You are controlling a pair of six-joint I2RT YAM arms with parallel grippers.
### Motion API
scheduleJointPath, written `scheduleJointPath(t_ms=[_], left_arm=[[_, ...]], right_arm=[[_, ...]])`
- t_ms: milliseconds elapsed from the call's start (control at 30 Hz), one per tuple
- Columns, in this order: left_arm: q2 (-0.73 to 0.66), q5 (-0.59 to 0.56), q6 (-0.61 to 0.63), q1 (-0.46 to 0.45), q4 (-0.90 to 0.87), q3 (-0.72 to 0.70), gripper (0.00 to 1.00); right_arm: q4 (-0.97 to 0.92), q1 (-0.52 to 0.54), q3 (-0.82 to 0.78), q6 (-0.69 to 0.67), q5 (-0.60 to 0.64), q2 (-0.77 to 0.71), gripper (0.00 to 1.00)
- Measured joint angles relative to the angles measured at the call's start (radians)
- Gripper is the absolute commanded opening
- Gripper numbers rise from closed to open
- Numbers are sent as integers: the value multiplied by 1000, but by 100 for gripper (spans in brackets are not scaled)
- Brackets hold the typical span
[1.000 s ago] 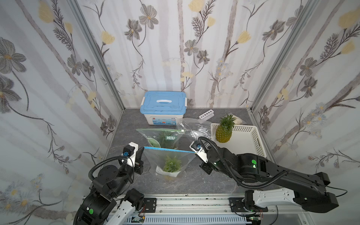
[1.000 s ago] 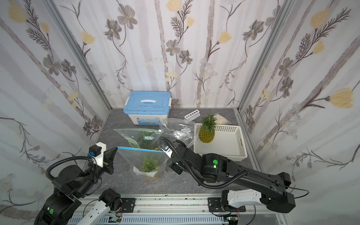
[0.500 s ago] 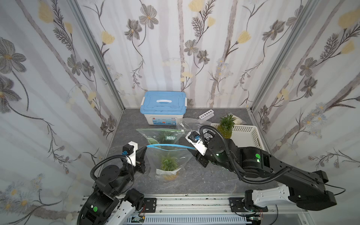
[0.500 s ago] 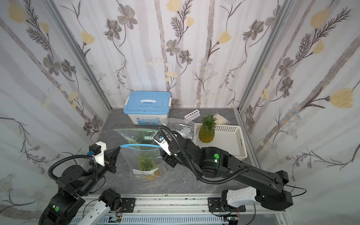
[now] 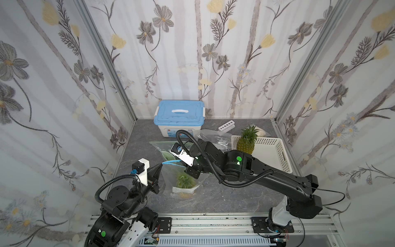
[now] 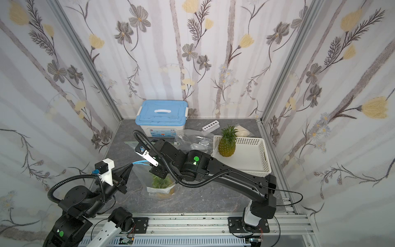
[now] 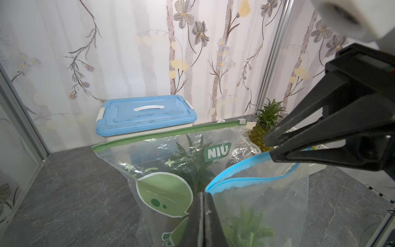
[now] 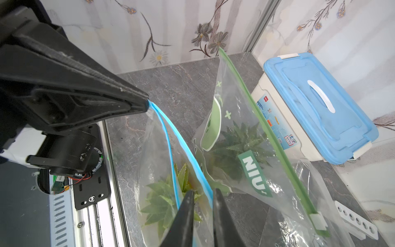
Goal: Open the zip-top bag and take out the pineapple
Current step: Open the zipper of the food storage bag at the center of the board.
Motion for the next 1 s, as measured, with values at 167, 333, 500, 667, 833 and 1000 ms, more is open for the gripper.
scheduleJointPath(t_ms=[167, 333, 500, 667, 833, 1000], left_arm=[[0, 0, 0, 0, -1, 0, 0], [-3, 2, -3, 0, -3, 0, 0], [-9, 12, -3, 0, -6, -2, 0], [-10, 17, -4, 0, -6, -2, 0], [-12, 21, -6, 0, -6, -3, 0], [-14, 24, -6, 0, -6, -3, 0]], right_arm=[[-46, 30, -3, 41, -31, 0, 20], [-61, 32, -5, 82, -39, 12, 20], [-64, 25, -5, 125, -37, 13, 20], [-61, -12, 21, 203, -48, 10, 21], [-61, -16, 27, 288, -92, 26, 21], [-70, -19, 26, 332, -100, 36, 21]])
